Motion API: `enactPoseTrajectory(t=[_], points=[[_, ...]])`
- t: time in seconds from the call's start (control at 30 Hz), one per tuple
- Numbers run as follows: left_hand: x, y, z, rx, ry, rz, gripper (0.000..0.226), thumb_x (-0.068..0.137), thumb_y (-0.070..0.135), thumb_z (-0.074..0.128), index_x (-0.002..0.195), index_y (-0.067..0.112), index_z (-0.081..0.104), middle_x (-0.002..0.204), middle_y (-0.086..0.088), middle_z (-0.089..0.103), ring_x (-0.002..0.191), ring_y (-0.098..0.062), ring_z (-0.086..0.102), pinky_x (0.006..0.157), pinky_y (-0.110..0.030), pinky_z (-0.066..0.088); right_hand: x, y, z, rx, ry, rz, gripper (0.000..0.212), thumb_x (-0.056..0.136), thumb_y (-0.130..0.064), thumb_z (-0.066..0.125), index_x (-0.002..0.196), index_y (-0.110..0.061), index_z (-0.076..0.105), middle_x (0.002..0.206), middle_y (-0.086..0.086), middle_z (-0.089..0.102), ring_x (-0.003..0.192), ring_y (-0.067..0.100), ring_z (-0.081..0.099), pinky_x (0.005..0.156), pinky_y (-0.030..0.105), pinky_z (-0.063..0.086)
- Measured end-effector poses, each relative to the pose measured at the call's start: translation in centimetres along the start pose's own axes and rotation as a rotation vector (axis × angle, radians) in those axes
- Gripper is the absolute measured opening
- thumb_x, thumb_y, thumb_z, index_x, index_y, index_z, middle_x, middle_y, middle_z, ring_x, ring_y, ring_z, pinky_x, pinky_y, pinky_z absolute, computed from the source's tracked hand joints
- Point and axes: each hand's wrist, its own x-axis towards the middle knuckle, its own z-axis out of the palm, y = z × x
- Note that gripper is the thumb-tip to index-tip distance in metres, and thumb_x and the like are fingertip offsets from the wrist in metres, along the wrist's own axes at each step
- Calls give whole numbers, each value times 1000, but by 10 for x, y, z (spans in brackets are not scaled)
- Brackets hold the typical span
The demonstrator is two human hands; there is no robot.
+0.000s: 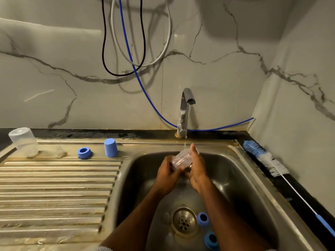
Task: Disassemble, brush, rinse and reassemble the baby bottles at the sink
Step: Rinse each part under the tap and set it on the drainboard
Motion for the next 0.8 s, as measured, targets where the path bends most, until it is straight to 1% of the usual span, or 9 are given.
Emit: enactPoseTrajectory(t=[0.1, 0.17, 0.27, 0.37, 0.43, 0.5, 0.57, 0.67, 0.8], points=[[-4, 15, -8, -424, -39, -281, 38, 106, 41, 42, 125, 13, 59, 86, -11, 69, 68, -18, 66, 63, -32, 56, 1, -2, -9, 3, -74, -13, 41, 94, -50, 58, 127, -25, 60, 123, 12, 68, 112, 32, 65, 98, 58, 51], [-6, 24, -14, -616, -44, -369, 46, 107, 45, 35, 126, 11, 59, 74, -8, 70, 60, -16, 66, 56, -30, 55, -1, -2, -12, -49, -150, 0, 36, 96, -47, 57, 125, -26, 62, 124, 10, 69, 116, 30, 62, 101, 56, 49], [-8, 30, -21, -671, -85, -420, 55, 107, 49, 26, 125, 9, 58, 65, -8, 68, 52, -14, 64, 53, -27, 52, -6, 1, -8, -64, -270, 51, 49, 93, -56, 55, 130, -24, 61, 120, 8, 72, 117, 30, 64, 102, 54, 48], [-10, 30, -24, -624, -65, -473, 60, 107, 50, 24, 123, 3, 59, 53, -6, 61, 39, -12, 55, 44, -23, 47, -7, 2, -1, -55, -296, 30, 59, 87, -56, 61, 134, -22, 58, 125, 12, 68, 117, 32, 64, 93, 51, 56], [-8, 25, -26, -590, -67, -469, 62, 105, 53, 30, 124, 3, 60, 61, -11, 65, 44, -15, 59, 48, -26, 50, -9, 0, 1, -70, -277, 6, 58, 86, -55, 60, 133, -22, 58, 125, 11, 67, 116, 31, 65, 92, 51, 57], [-4, 18, -27, -529, -49, -427, 61, 101, 59, 38, 124, 8, 62, 85, -19, 73, 61, -22, 68, 62, -33, 59, -6, 1, -3, -101, -230, -6, 50, 91, -53, 58, 131, -23, 58, 125, 11, 66, 115, 30, 63, 94, 53, 55], [-2, 13, -25, -469, -38, -366, 53, 98, 55, 49, 125, 11, 63, 108, -23, 72, 80, -30, 74, 73, -40, 61, -3, 5, -7, -109, -185, 6, 46, 94, -52, 58, 130, -22, 59, 124, 11, 67, 114, 30, 64, 95, 54, 54], [-2, 11, -19, -383, -1, -266, 35, 98, 32, 61, 126, 10, 60, 109, -17, 72, 89, -31, 75, 76, -43, 62, 1, 9, -13, -56, -156, 48, 50, 93, -54, 59, 130, -20, 60, 121, 14, 69, 111, 33, 67, 93, 58, 55], [-1, 8, -14, -138, 82, -57, 37, 90, 26, 74, 123, 19, 58, 114, -6, 69, 93, -17, 74, 77, -37, 63, 3, 10, -8, 28, -122, 71, 47, 94, -52, 59, 124, -17, 64, 118, 16, 71, 108, 35, 69, 90, 57, 57]])
